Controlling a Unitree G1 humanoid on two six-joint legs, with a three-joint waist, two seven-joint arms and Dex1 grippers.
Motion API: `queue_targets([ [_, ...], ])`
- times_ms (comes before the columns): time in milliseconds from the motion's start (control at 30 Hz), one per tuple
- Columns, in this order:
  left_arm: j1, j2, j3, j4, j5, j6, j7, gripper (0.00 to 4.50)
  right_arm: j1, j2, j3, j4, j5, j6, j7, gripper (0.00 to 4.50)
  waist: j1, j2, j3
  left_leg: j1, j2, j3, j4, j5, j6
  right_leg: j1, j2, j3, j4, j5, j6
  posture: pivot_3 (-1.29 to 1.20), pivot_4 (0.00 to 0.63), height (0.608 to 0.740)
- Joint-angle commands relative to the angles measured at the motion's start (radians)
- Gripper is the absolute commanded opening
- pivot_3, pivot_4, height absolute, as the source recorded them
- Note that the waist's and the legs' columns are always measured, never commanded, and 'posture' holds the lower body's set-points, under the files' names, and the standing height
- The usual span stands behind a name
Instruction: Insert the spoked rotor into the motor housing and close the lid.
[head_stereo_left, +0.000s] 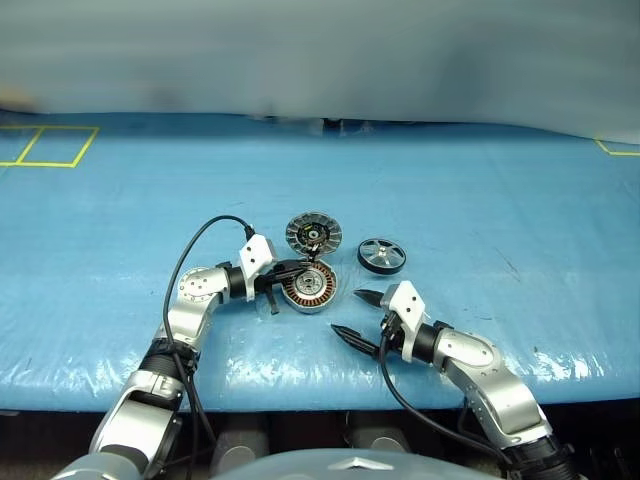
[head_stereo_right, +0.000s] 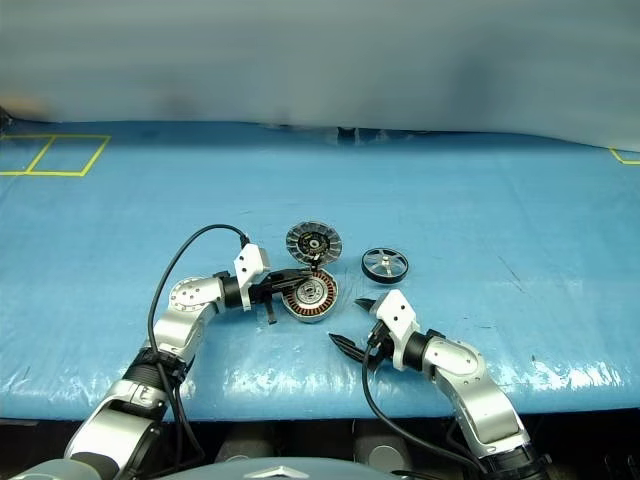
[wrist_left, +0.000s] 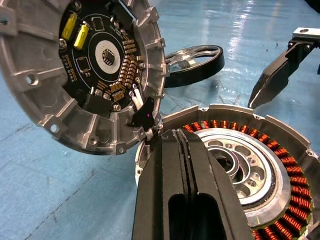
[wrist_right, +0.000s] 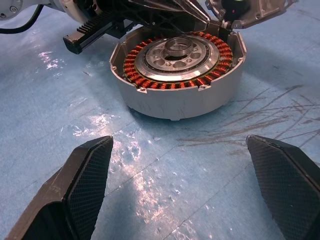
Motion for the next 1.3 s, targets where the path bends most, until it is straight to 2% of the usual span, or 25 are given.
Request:
queue_targets([
  [33,-0.009,0.000,-0.006,-0.016,-0.006,-0.008,-0.025,0.02,-0.007,0.004,-0.001,-0.019,0.001,-0.025,0.000,4.50,0.000,0.000,0.000,0.000,0.000,0.000,0.000,0.000,0.000,0.000,0.000,0.000,0.000,0.000,0.000,0.00,0.150,0.740],
  [233,0.002,0.003,0.003,-0.036,-0.031,0.012,-0.063,0.02,-0.008,0.004,-0.002,-0.016,-0.001,-0.027,-0.004,4.50,0.000,0.000,0.000,0.000,0.000,0.000,0.000,0.000,0.000,0.000,0.000,0.000,0.000,0.000,0.000,0.00,0.150,0.740],
  [533,0.006,-0.006,0.037,-0.031,-0.038,-0.021,-0.021,0.02,-0.012,0.003,-0.003,-0.010,-0.002,-0.029,0.000,4.50,0.000,0.000,0.000,0.000,0.000,0.000,0.000,0.000,0.000,0.000,0.000,0.000,0.000,0.001,0.001,0.00,0.150,0.740],
  [1067,0.010,-0.009,-0.004,-0.042,-0.035,-0.003,-0.065,0.02,-0.011,0.005,0.001,-0.007,-0.003,-0.031,0.000,4.50,0.000,0.000,0.000,0.000,0.000,0.000,0.000,0.000,0.000,0.000,0.000,0.000,0.000,0.001,0.002,0.00,0.150,0.740],
  [1233,0.007,0.000,-0.025,-0.040,-0.005,-0.008,-0.065,0.02,-0.008,0.006,0.003,-0.009,-0.003,-0.034,-0.002,4.50,0.000,0.000,0.000,0.000,0.000,0.000,0.000,0.000,0.000,0.000,0.000,0.000,0.000,0.001,0.002,0.00,0.150,0.740],
  [1300,0.001,0.023,-0.054,-0.026,0.054,-0.013,-0.047,0.02,-0.007,0.007,0.004,-0.009,-0.003,-0.034,-0.003,4.50,0.000,0.000,0.000,0.000,0.000,0.000,0.000,0.000,0.000,0.000,0.000,0.000,0.000,0.001,0.002,0.00,0.150,0.740],
])
